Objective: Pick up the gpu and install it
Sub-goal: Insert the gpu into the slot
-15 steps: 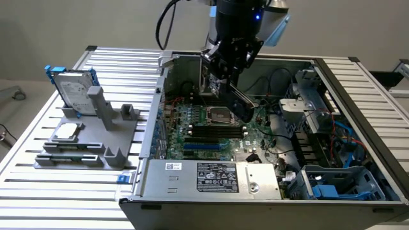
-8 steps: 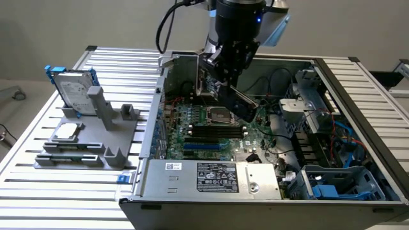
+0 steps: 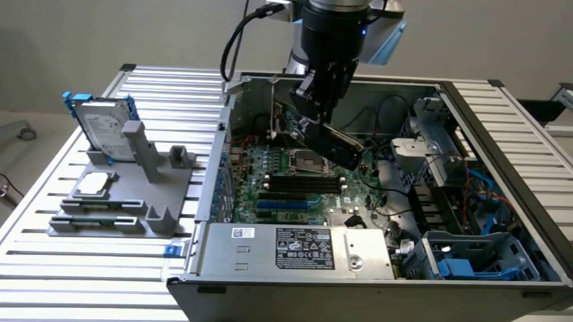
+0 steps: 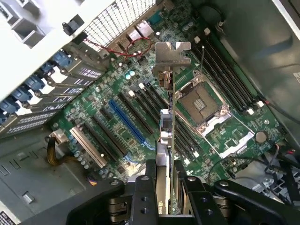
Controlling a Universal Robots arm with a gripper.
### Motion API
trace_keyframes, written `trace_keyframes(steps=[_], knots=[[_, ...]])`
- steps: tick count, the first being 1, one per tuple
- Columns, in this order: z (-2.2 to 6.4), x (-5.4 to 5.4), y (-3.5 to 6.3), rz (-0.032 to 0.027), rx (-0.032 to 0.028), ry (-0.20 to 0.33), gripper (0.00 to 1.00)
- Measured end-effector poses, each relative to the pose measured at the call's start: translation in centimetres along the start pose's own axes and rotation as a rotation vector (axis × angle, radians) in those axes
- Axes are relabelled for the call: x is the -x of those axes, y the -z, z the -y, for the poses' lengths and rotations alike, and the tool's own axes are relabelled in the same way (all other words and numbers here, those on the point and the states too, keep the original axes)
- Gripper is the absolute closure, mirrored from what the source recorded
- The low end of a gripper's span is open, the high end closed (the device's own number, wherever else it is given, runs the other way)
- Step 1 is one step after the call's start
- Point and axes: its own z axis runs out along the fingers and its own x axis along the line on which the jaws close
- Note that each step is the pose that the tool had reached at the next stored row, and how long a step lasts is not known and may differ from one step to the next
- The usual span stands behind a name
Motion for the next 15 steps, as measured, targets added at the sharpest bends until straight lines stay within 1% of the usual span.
trace_keyframes(steps=[15], knots=[[-0.03,0.0,-1.12,0.0051,-0.0013,0.273,0.74]])
